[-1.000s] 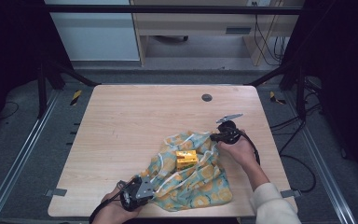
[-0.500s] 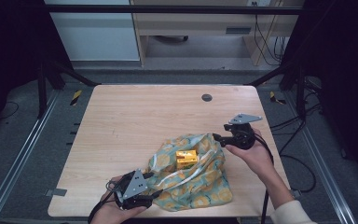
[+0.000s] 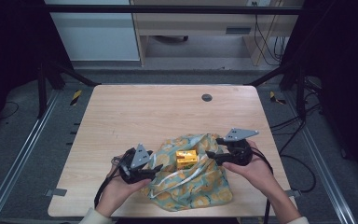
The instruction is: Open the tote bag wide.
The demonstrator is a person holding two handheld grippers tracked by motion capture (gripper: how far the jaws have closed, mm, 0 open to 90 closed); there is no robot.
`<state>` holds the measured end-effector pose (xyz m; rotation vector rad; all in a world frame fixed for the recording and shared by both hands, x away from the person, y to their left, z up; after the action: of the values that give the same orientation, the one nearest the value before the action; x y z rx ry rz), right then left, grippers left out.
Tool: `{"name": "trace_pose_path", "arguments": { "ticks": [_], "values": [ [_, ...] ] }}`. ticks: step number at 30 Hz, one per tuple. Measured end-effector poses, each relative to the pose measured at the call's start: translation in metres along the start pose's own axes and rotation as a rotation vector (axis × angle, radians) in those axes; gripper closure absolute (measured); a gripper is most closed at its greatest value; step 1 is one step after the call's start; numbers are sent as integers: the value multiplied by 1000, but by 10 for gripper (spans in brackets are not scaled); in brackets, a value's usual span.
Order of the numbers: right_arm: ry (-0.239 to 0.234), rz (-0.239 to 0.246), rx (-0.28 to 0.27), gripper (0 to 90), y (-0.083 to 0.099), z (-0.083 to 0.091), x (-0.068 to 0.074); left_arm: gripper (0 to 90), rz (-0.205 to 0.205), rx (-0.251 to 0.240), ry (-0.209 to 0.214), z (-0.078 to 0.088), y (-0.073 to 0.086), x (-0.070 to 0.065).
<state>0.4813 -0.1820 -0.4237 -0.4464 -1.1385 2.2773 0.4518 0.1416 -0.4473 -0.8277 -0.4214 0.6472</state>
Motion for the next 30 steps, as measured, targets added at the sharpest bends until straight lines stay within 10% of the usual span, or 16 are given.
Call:
{"name": "trace_pose_path", "arguments": {
  "ticks": [4,14,18,24,30],
  "values": [
    [-48,34,65,372,11,-8,10,385,-5,55,0,-23,9,3],
    [-115,86,189,888,51,-15,29,720,-35,155,49,-37,23,5],
    [-138,80,193,900,63,-9,33,883,-81,196,28,-41,22,2],
    [-141,83,202,900,77,4,37,900,-60,166,-108,-38,23,14],
    [-117,107,243,900,89,6,38,900,-37,192,-123,-40,32,23]
  ]
}}
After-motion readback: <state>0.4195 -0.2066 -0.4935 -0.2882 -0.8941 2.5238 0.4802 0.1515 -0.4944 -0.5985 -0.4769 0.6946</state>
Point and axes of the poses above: each handheld gripper's, and its own axes: z roughly backward along the jaws, y roughly out of its underside, x roughly to its left, the point moved 1 cm from there along -z, roughly forward along the jaws, and after that the axes turned 5 degrees about z, right-handed, at the moved point
